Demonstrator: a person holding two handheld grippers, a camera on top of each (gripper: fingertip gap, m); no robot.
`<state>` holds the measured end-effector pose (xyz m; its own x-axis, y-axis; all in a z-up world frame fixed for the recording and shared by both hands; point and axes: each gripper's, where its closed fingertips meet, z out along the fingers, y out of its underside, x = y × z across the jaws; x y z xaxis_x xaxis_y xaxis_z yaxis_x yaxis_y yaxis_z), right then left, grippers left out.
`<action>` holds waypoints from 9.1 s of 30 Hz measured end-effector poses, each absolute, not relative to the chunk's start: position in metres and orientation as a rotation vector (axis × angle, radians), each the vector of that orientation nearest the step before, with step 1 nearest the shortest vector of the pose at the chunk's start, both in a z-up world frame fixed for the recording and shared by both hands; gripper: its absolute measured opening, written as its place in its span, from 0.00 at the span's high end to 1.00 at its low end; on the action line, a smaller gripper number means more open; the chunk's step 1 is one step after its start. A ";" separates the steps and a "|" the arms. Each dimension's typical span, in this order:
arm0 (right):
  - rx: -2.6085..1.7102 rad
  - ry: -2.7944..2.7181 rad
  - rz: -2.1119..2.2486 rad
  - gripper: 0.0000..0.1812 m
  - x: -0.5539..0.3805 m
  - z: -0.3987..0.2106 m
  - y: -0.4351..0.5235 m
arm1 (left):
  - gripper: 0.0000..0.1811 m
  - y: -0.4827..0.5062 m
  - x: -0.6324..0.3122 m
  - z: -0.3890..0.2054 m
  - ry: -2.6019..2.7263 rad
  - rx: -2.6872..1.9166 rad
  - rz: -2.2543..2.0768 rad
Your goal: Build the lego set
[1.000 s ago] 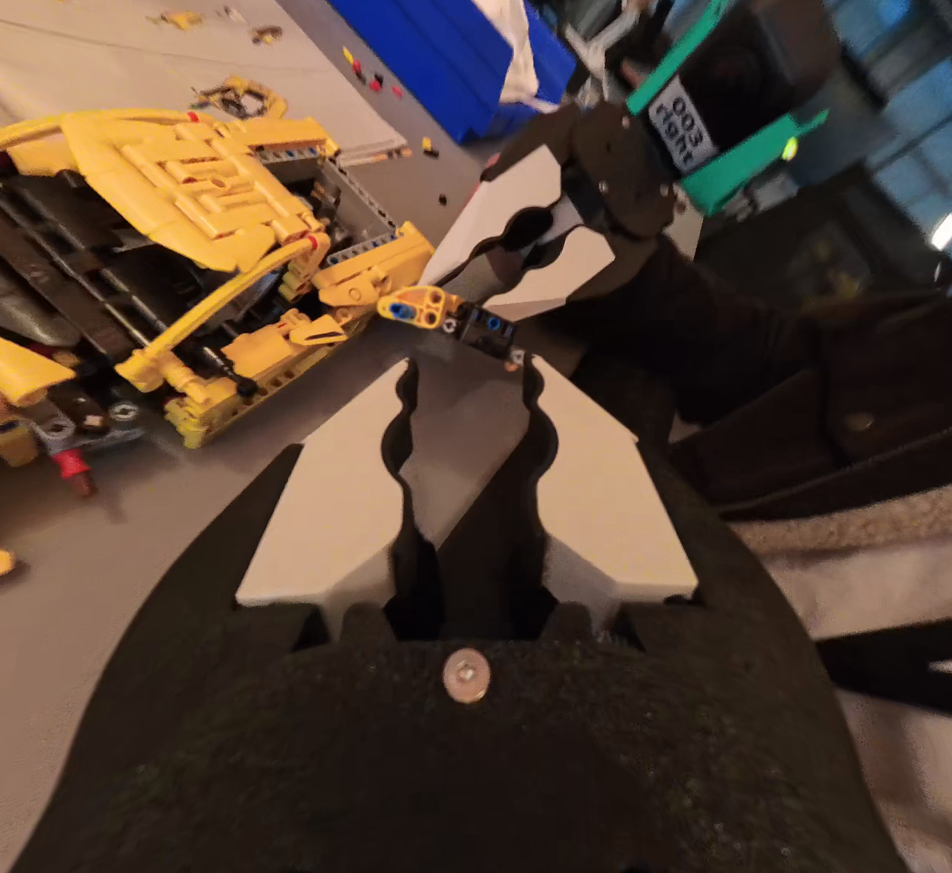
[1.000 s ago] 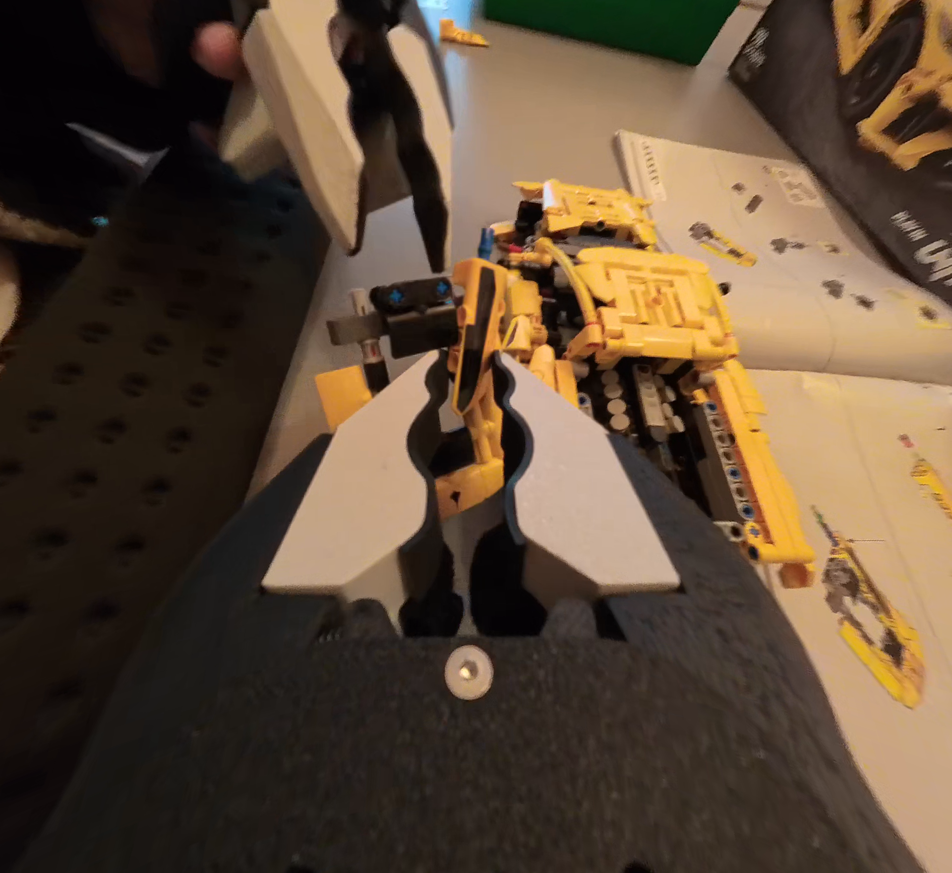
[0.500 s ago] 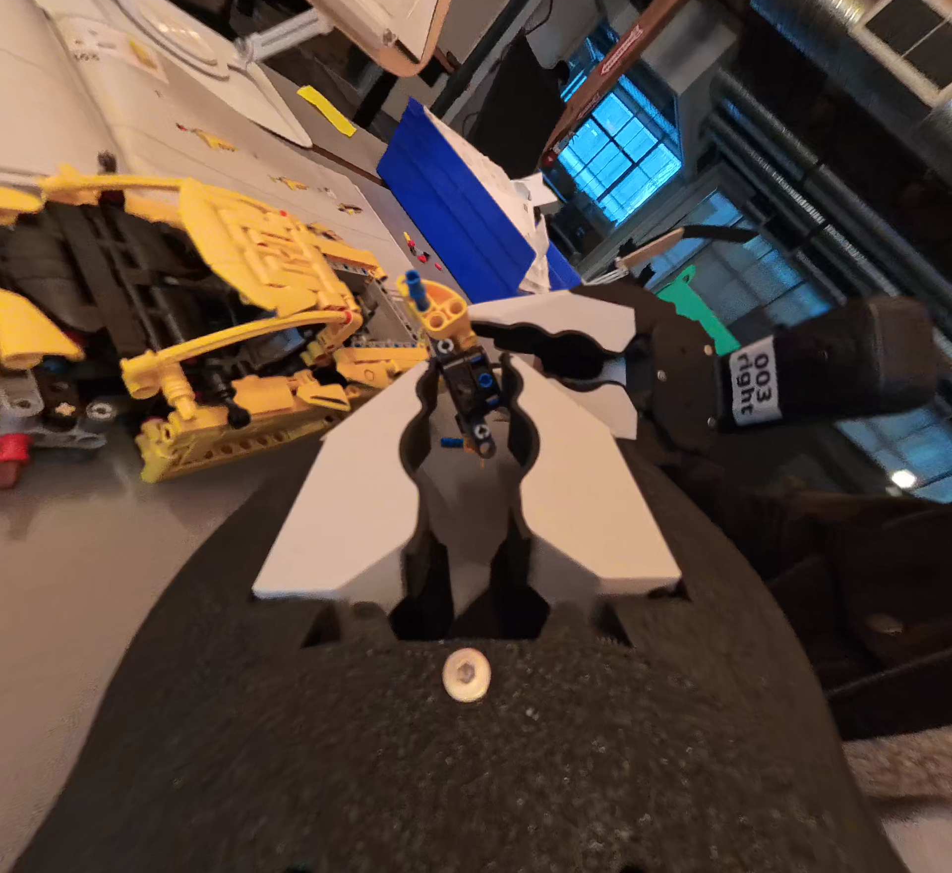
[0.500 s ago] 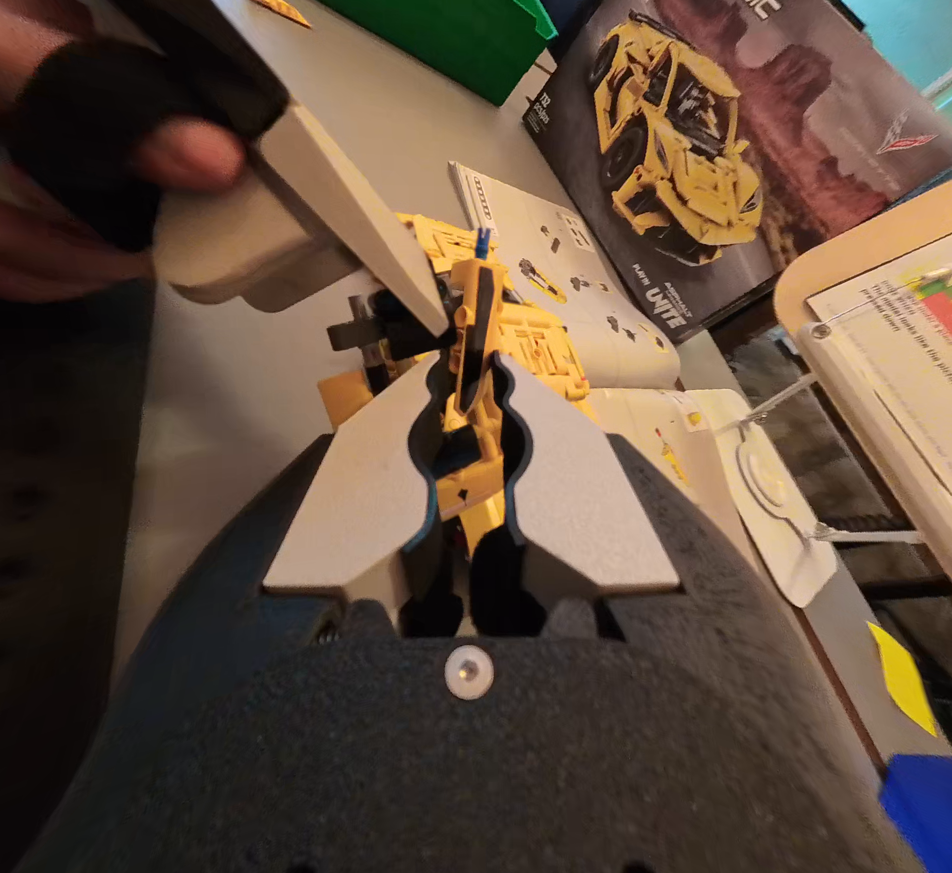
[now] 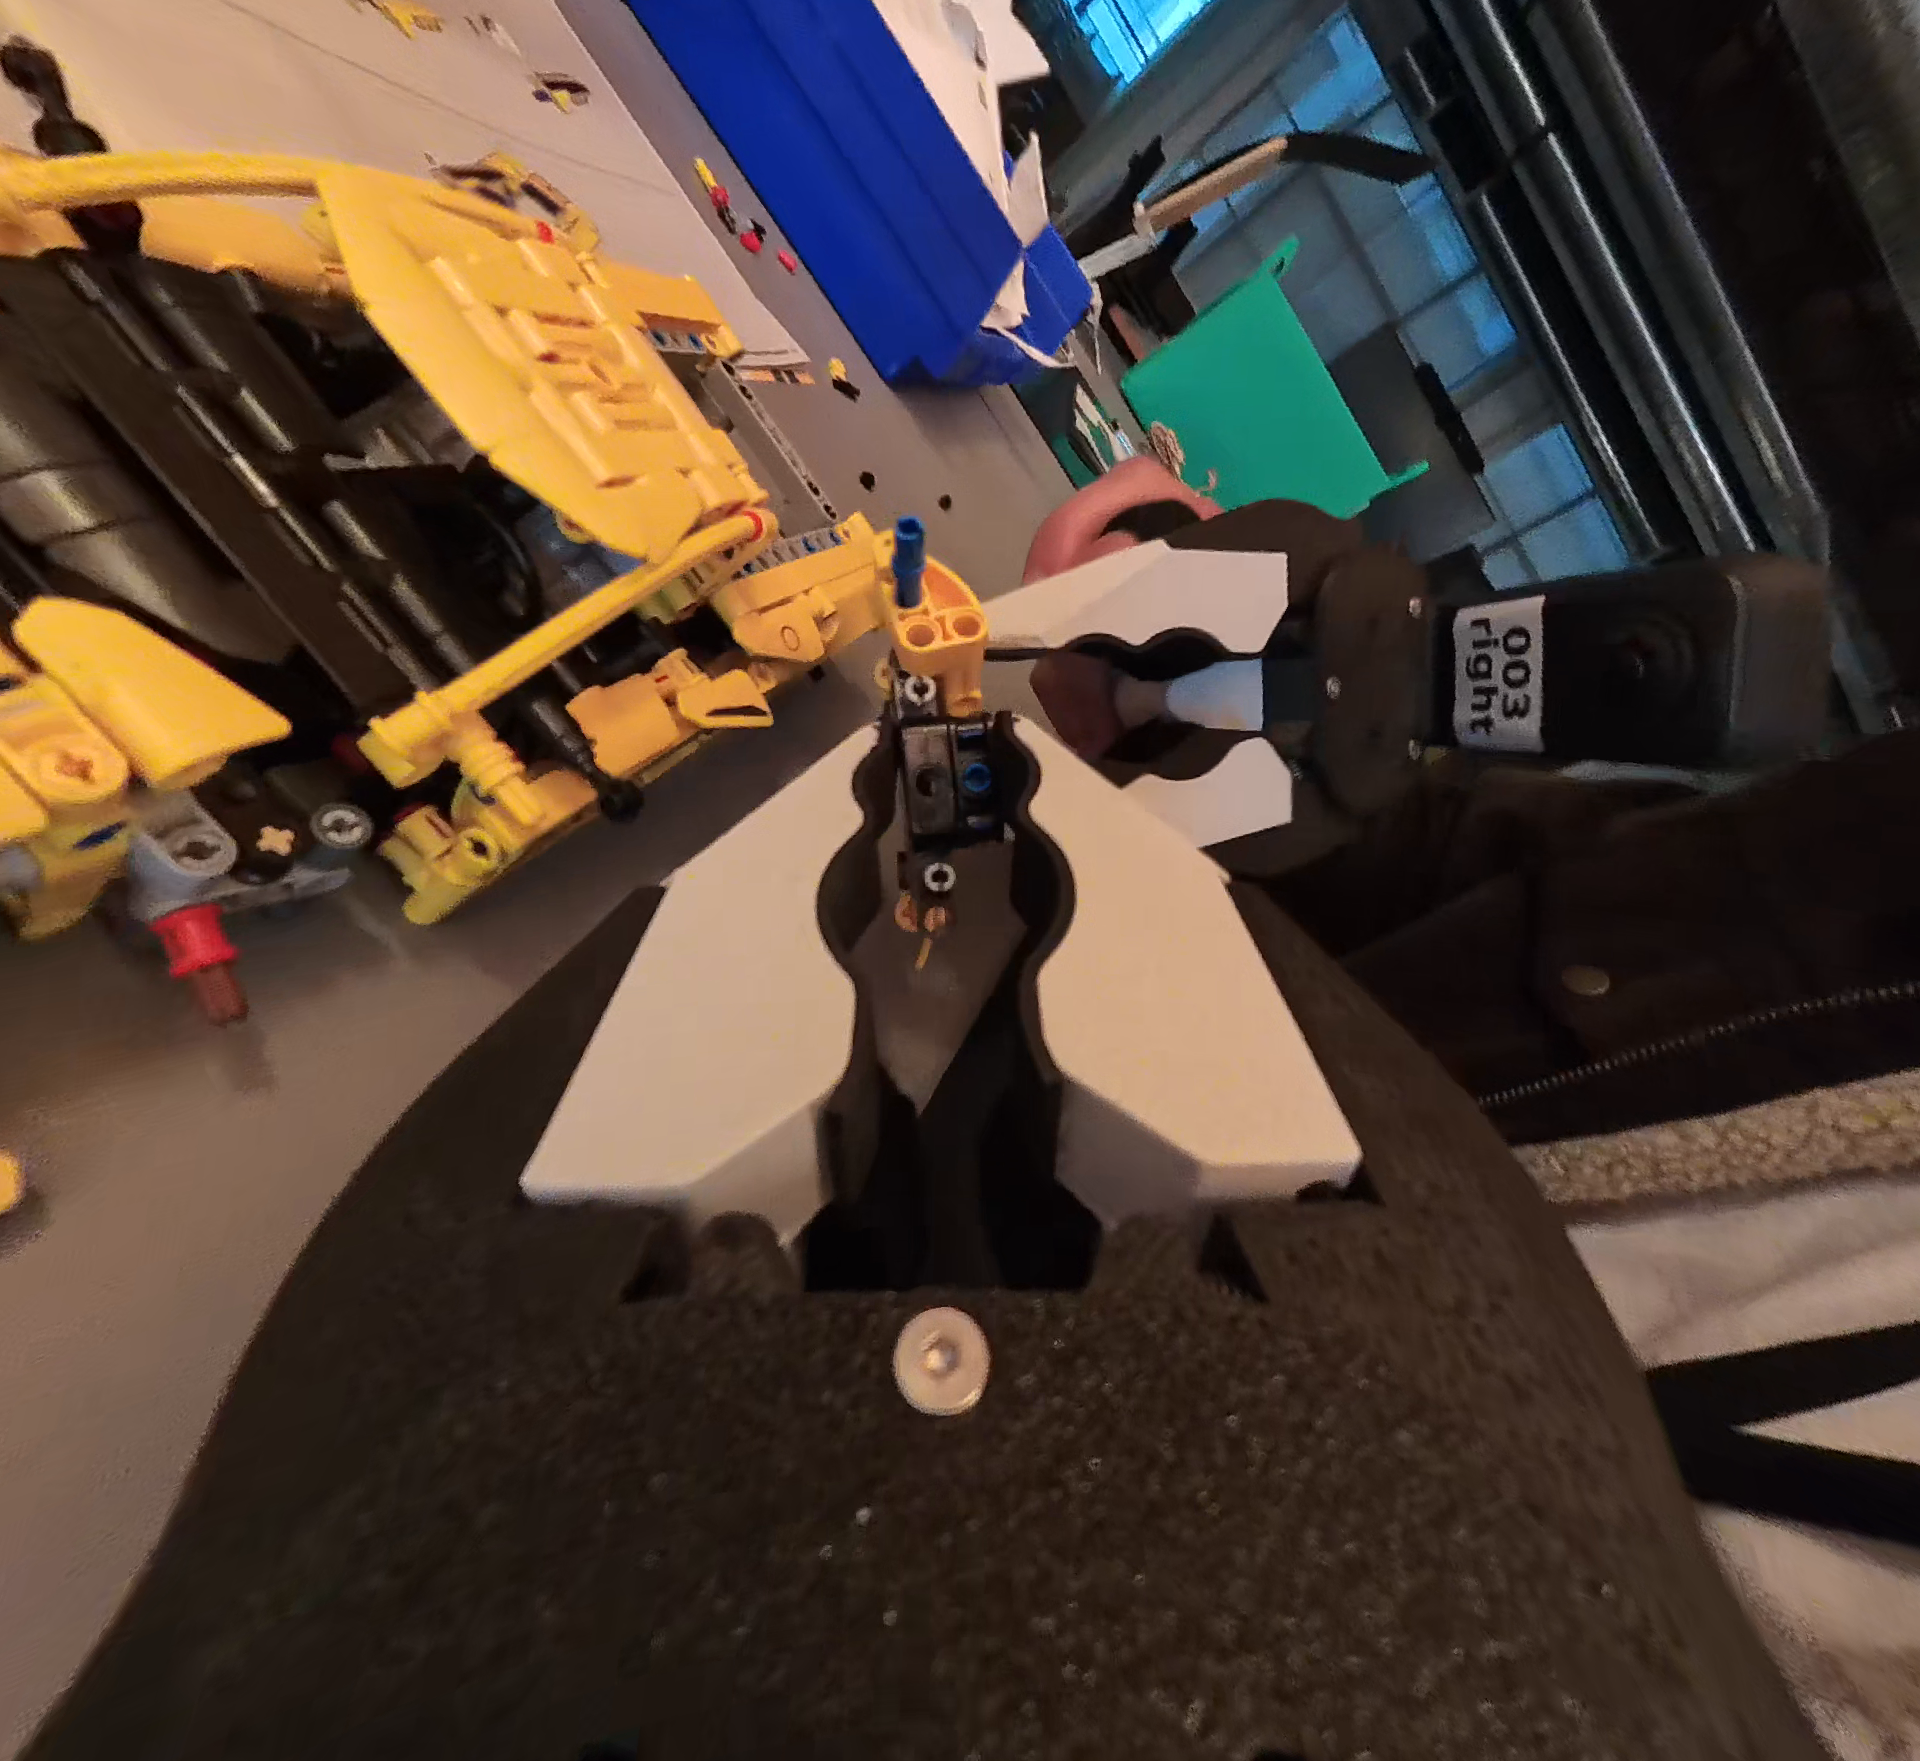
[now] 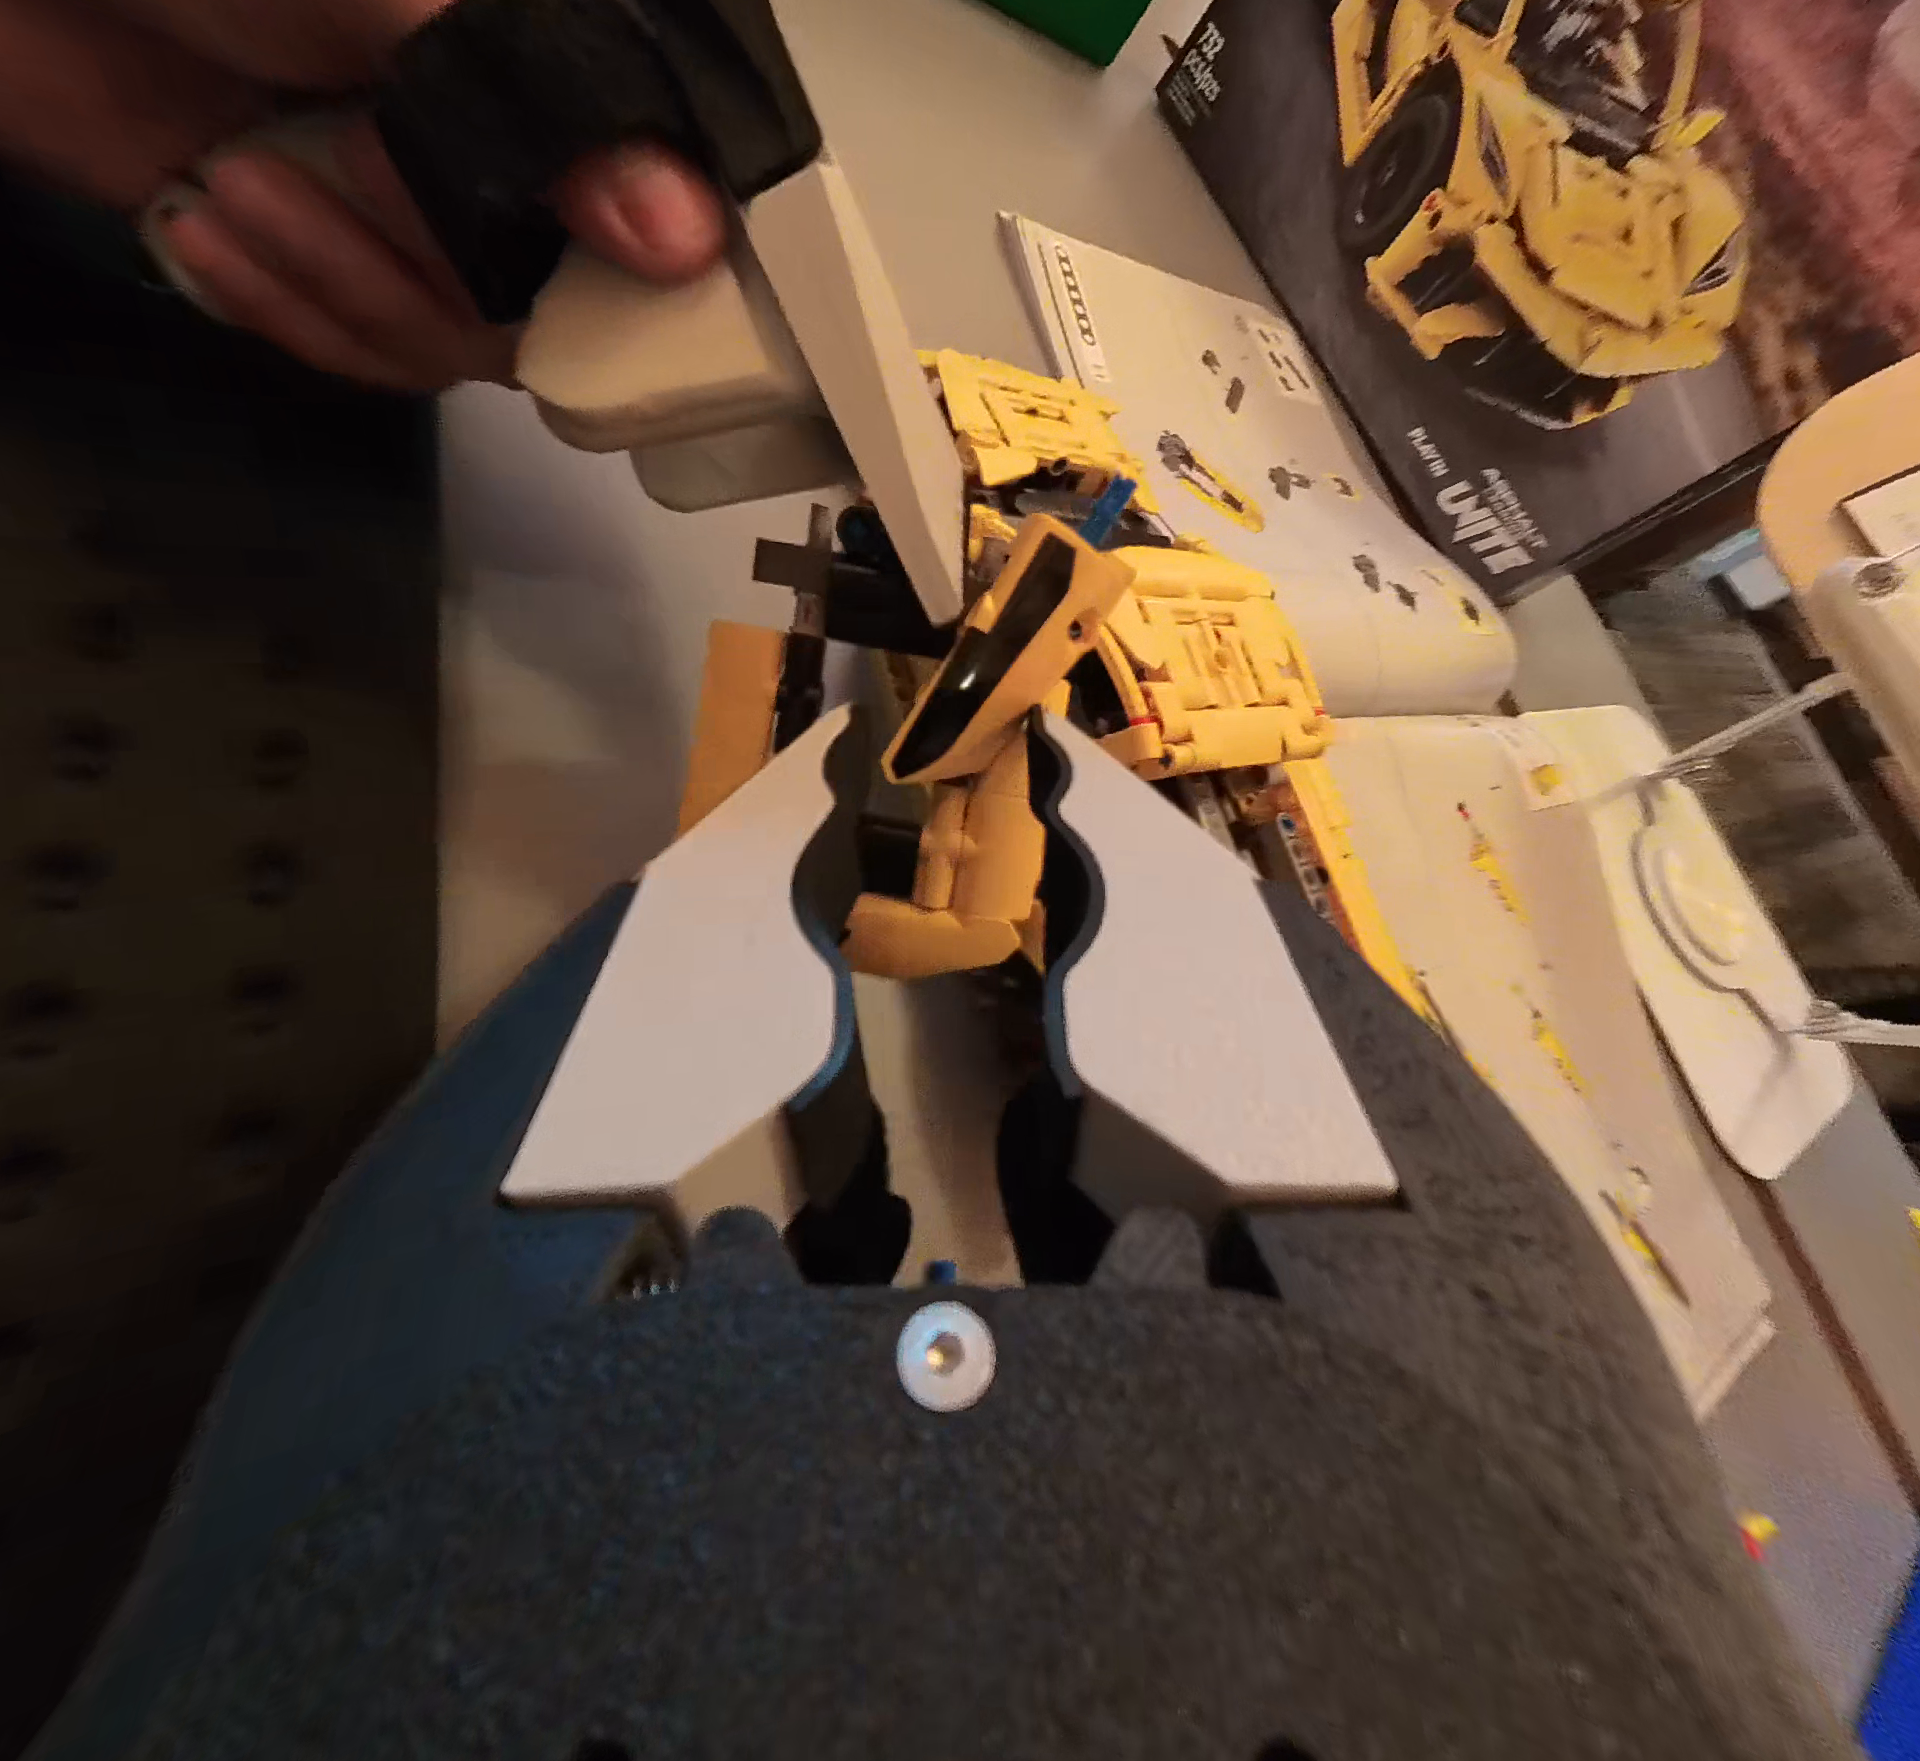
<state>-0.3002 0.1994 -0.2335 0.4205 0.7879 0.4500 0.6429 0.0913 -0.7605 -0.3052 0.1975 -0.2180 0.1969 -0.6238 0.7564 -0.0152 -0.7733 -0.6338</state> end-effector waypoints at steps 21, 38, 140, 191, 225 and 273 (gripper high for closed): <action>-1.846 -1.166 1.493 0.93 -0.297 -0.212 0.172 | 0.91 0.156 -0.299 -0.222 1.402 -1.925 -1.513; -1.594 -1.399 1.095 0.92 -0.294 -0.209 0.160 | 0.91 0.152 -0.297 -0.225 1.861 -1.780 -1.044; -1.979 -1.390 0.961 0.91 -0.309 -0.223 0.140 | 0.91 0.130 -0.305 -0.237 1.646 -1.646 -1.421; -1.344 -1.495 0.584 0.38 -0.328 -0.195 0.156 | 0.92 0.176 -0.328 -0.177 0.813 -1.679 -2.455; -1.145 -1.335 0.769 0.55 -0.348 -0.168 0.145 | 0.91 0.150 -0.333 -0.156 0.868 -1.504 -2.768; -1.486 -0.933 1.305 0.98 -0.349 -0.132 0.154 | 0.92 0.185 -0.363 -0.098 0.806 -1.030 -2.115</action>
